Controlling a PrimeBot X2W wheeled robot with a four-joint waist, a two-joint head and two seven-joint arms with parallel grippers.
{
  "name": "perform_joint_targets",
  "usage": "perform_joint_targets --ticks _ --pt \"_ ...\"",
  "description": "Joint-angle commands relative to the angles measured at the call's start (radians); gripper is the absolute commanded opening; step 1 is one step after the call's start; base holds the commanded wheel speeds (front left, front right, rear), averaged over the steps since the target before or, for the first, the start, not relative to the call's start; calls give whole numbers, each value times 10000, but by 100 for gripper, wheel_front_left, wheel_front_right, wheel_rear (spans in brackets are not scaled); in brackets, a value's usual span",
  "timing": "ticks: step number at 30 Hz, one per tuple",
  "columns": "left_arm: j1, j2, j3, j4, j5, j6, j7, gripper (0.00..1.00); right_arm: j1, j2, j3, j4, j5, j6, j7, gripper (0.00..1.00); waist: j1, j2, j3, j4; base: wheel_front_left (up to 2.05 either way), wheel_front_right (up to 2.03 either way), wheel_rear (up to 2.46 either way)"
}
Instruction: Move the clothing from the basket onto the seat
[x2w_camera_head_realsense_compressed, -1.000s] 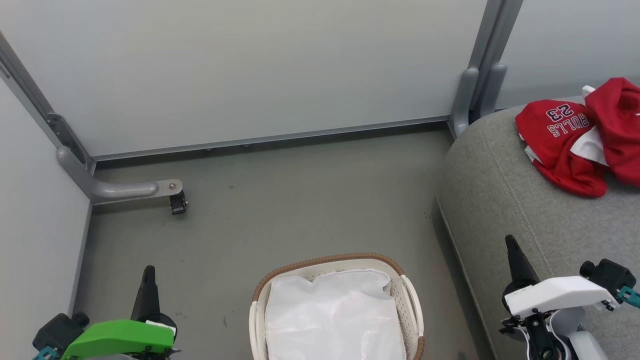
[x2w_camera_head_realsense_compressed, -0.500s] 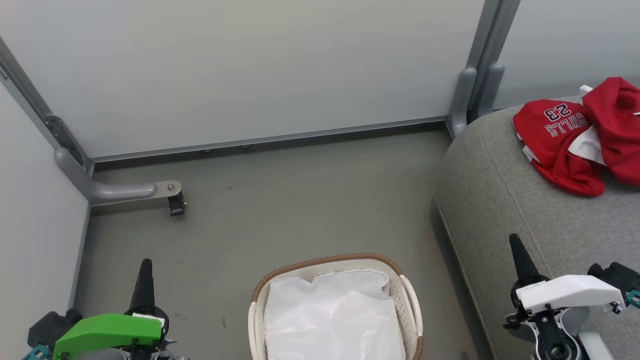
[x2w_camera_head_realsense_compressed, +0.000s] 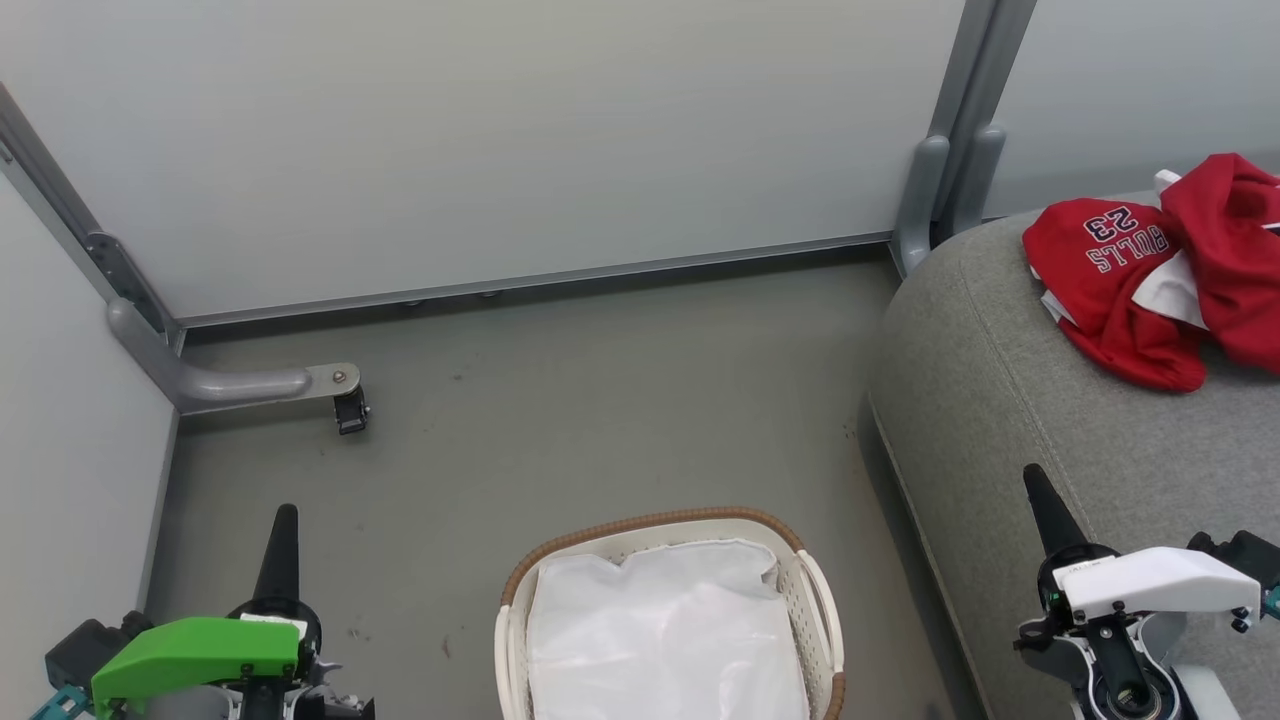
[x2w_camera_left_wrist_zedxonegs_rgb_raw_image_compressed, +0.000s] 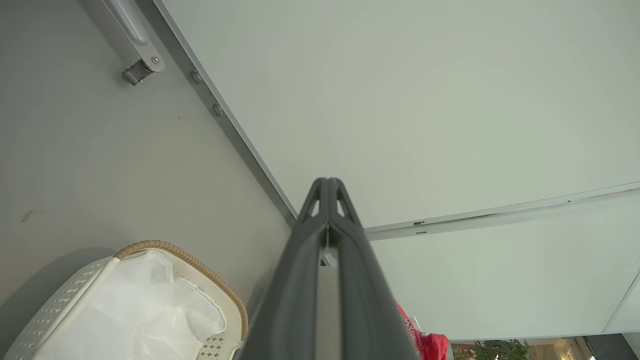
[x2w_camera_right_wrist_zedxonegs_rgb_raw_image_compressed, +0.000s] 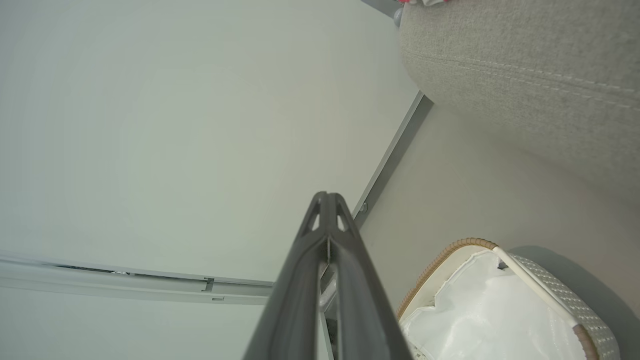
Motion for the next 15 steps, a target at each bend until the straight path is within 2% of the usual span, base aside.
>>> perform_joint_targets --ticks 1,15 --pt "-238 39 69 -98 -214 -72 67 0 -24 -56 -65 -116 272 -6 67 0 0 10 -2 -4 0 0 0" --pt "-379 38 234 -97 -1246 -98 387 0 -5 -64 -217 -199 1427 -6 390 0 0 12 -15 -48 0 0 0"
